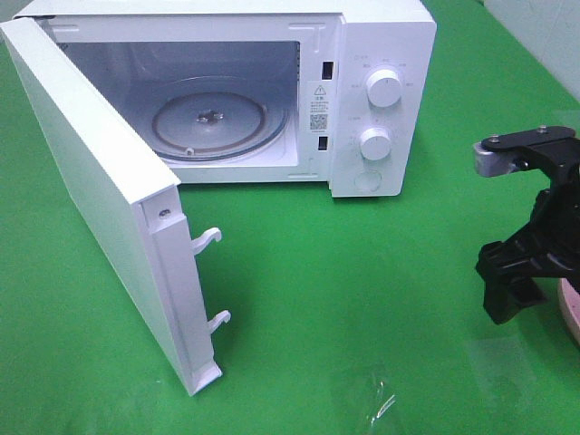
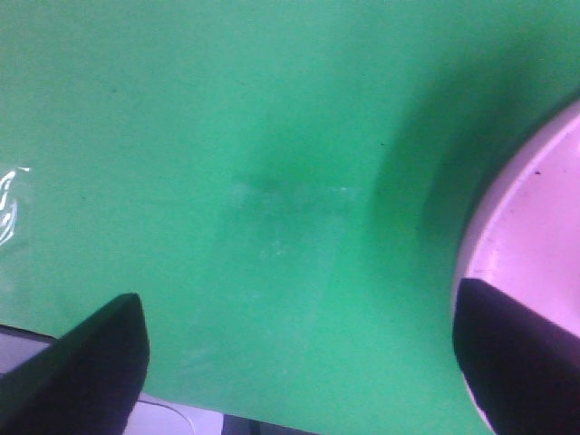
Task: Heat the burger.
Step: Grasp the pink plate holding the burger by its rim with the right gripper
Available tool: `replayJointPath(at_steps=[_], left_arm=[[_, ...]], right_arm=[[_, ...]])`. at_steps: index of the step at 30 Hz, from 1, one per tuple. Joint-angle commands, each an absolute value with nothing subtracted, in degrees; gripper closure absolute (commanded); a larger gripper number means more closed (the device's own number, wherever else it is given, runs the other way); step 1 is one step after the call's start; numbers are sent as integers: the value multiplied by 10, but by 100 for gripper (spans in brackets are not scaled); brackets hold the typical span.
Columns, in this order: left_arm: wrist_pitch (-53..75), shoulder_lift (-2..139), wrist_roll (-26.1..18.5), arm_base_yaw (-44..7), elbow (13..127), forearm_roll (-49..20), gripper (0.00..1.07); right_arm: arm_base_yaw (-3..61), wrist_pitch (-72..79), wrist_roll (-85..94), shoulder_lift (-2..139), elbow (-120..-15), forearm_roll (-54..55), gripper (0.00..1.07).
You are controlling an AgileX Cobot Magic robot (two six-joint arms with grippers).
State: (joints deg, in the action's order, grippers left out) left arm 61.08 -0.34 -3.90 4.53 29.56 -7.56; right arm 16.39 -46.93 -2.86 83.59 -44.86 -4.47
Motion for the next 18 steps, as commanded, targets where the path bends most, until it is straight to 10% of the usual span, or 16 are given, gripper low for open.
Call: replayJointPath(at_steps=[1, 18], left_arm=[[610, -13, -37, 46, 295, -73, 9], [610, -13, -37, 46, 295, -73, 9]], right_arm=[[140, -482, -21, 833, -453, -54, 25], [35, -394, -19, 834, -402, -73, 31]])
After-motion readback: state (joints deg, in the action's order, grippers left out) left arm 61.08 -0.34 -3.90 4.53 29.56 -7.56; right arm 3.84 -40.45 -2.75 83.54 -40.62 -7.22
